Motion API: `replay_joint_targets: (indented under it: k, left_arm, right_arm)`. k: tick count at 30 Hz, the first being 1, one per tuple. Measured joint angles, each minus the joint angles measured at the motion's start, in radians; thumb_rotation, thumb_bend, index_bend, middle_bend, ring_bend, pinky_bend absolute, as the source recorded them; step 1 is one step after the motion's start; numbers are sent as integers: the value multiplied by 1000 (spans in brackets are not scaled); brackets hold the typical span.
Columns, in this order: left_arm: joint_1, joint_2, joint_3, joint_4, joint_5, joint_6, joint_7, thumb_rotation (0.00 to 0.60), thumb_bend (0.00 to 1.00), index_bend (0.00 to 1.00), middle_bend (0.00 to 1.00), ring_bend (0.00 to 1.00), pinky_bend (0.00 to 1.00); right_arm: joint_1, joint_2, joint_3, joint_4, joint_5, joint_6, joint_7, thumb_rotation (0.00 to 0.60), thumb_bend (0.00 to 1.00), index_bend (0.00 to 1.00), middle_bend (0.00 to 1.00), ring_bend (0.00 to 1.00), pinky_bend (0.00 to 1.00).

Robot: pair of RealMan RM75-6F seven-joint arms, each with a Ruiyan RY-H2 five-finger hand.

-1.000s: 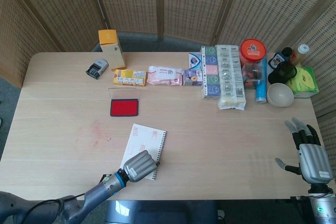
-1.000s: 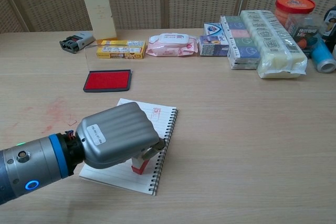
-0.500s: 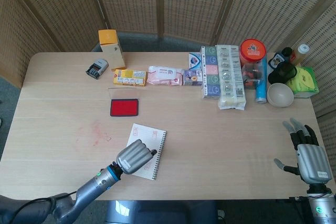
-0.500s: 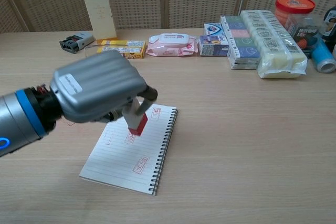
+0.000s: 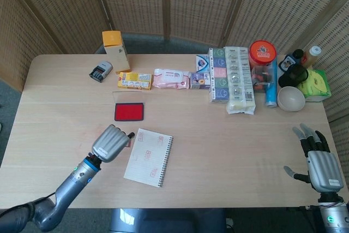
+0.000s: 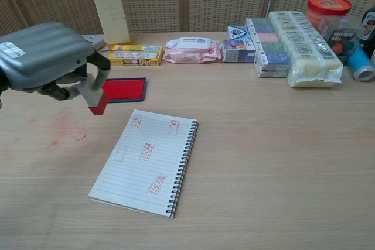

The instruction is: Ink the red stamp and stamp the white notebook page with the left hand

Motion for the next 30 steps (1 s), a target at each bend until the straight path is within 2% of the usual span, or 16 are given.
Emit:
replay_joint_targets:
  k: [5,14,22,30]
  left_arm:
    - [17,-3,0,111,-81,-39,-73,600,393,653,1000,1000,1000]
    - [17,-65,-4,280,-150,-105,-109,600,377,653,1000,1000,1000]
    - [6,-104,-6,330,-159,-118,-101,600,326,653,1000,1000,1000]
    - [-4,-117,-12,321,-194,-129,-17,600,325,654,1000,1000,1000]
  right_arm:
    - [3,-6,-3,2,1,-9,-9,600,83,0,0,17,0]
    - [9,-14,-6,3,9,-26,-17,600,84,0,0,17,0]
    - [11,-12,-6,4,11,-27,-13,600,85,0,0,17,0]
    - [11,-8,-7,1,7,-25,-5,600,85,0,0,17,0]
